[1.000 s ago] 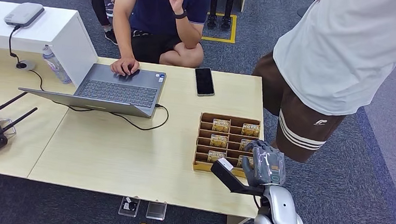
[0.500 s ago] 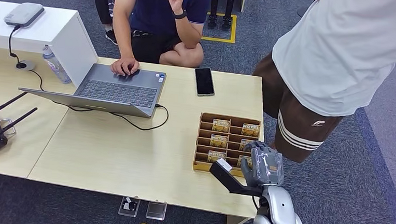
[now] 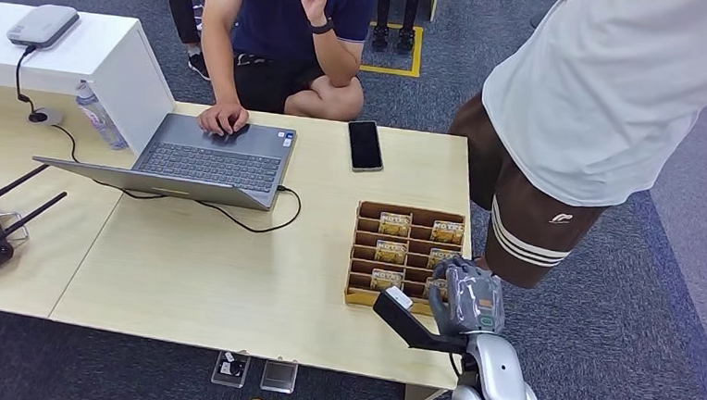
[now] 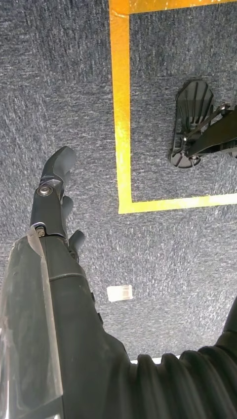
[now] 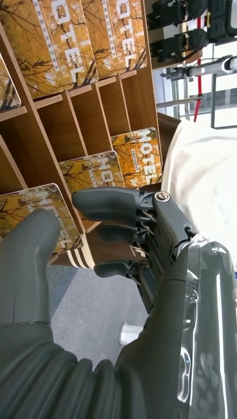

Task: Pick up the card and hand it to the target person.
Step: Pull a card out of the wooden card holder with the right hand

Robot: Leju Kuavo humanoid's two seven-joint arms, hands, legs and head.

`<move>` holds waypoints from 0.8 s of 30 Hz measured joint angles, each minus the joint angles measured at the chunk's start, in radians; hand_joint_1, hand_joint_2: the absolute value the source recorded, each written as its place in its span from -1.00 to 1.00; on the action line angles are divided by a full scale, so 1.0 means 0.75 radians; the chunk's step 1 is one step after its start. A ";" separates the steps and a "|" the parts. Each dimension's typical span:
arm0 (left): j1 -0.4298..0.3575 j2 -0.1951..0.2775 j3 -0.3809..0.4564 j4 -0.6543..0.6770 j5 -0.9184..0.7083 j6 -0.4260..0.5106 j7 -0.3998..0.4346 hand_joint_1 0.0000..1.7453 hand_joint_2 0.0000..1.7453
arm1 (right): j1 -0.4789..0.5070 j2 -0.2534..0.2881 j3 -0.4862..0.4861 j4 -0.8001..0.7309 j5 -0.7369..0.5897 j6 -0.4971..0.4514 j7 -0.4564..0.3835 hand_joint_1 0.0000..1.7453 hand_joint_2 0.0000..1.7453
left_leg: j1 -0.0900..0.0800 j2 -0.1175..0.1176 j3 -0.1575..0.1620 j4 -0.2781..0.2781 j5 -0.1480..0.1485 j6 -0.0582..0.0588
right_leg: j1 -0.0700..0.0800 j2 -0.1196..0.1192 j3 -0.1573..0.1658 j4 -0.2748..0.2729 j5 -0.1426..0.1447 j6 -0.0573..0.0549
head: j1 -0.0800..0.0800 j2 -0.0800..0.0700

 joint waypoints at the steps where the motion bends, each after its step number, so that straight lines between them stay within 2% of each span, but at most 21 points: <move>1: 0.000 0.000 0.000 0.000 0.000 0.000 0.000 -1.00 1.00 | 0.000 0.000 0.000 0.001 0.000 0.000 0.000 0.05 1.00 | 0.000 0.000 0.000 0.000 0.000 0.000 | 0.000 0.000 0.000 0.000 0.000 0.000 | 0.000 0.000; 5: 0.000 0.000 0.000 0.000 0.000 0.000 0.000 -1.00 1.00 | 0.000 0.000 0.000 0.003 0.000 0.000 0.000 0.06 1.00 | 0.000 0.000 0.000 0.000 0.000 0.000 | 0.000 0.000 0.000 0.000 0.000 0.000 | 0.000 0.000; 10: 0.000 0.000 0.000 0.000 0.000 0.000 0.000 -1.00 1.00 | 0.000 0.000 0.000 0.003 0.000 0.000 0.000 -0.06 1.00 | 0.000 0.000 0.000 0.000 0.000 0.000 | 0.000 0.000 0.000 0.000 0.000 0.000 | 0.000 0.000; 24: 0.000 0.000 0.000 0.000 -0.005 0.000 -0.001 -1.00 1.00 | -0.003 -0.009 0.000 0.012 -0.002 0.001 0.004 -0.04 1.00 | 0.000 0.000 0.000 0.000 0.000 0.000 | 0.000 0.000 0.000 0.000 0.000 0.000 | 0.000 0.000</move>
